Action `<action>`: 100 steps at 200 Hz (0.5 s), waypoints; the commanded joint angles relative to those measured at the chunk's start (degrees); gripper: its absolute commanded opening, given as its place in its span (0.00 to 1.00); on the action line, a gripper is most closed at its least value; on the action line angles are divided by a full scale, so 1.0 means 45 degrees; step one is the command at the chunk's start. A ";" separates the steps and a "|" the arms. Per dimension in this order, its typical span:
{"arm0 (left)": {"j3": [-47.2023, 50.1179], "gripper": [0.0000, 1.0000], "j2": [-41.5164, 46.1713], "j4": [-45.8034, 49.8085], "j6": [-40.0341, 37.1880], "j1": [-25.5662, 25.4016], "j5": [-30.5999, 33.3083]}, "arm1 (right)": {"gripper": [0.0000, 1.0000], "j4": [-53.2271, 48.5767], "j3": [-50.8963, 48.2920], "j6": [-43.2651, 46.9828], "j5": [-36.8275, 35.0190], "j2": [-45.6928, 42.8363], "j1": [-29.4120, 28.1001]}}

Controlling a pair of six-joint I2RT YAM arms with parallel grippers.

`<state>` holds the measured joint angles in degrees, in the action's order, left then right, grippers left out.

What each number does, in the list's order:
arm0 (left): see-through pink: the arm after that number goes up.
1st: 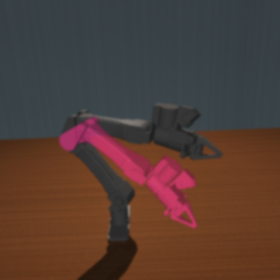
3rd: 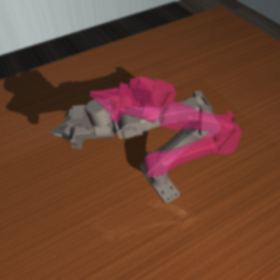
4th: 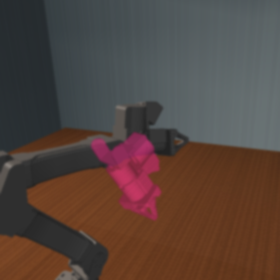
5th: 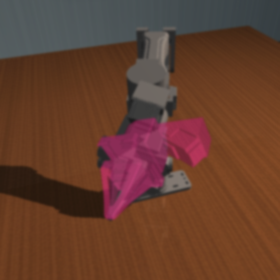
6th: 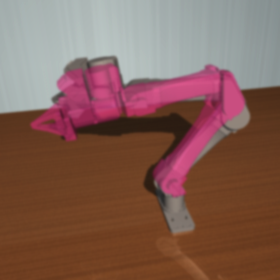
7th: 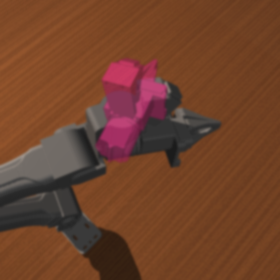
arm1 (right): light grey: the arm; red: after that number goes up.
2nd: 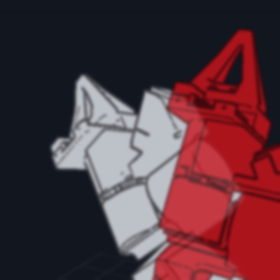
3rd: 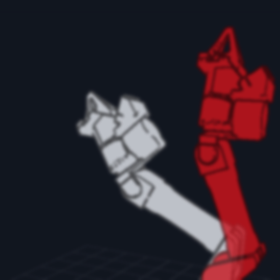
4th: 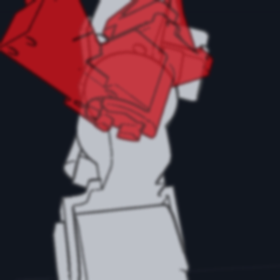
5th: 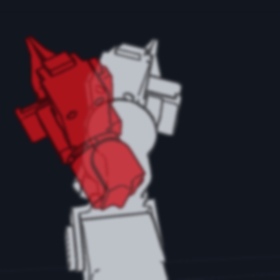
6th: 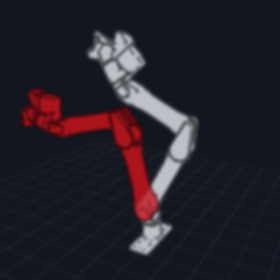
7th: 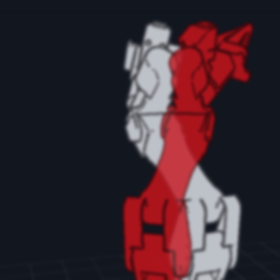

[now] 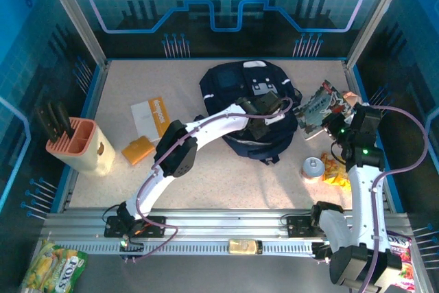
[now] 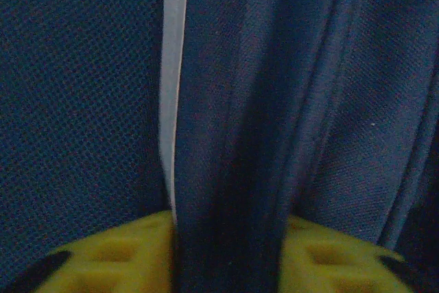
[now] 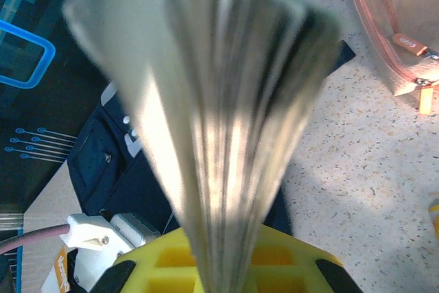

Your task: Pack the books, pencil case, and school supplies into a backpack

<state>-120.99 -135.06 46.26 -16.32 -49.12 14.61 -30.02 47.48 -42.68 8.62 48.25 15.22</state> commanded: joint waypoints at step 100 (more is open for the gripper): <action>0.0103 0.09 0.3029 -0.0641 0.1183 0.0453 -0.1597 | 0.00 -0.3074 0.1526 0.1019 -0.1047 -0.1316 0.0291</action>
<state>-120.68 -128.27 46.06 -14.87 -48.03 12.03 -40.66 52.16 -38.87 3.18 44.03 15.46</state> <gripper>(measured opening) 0.099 0.073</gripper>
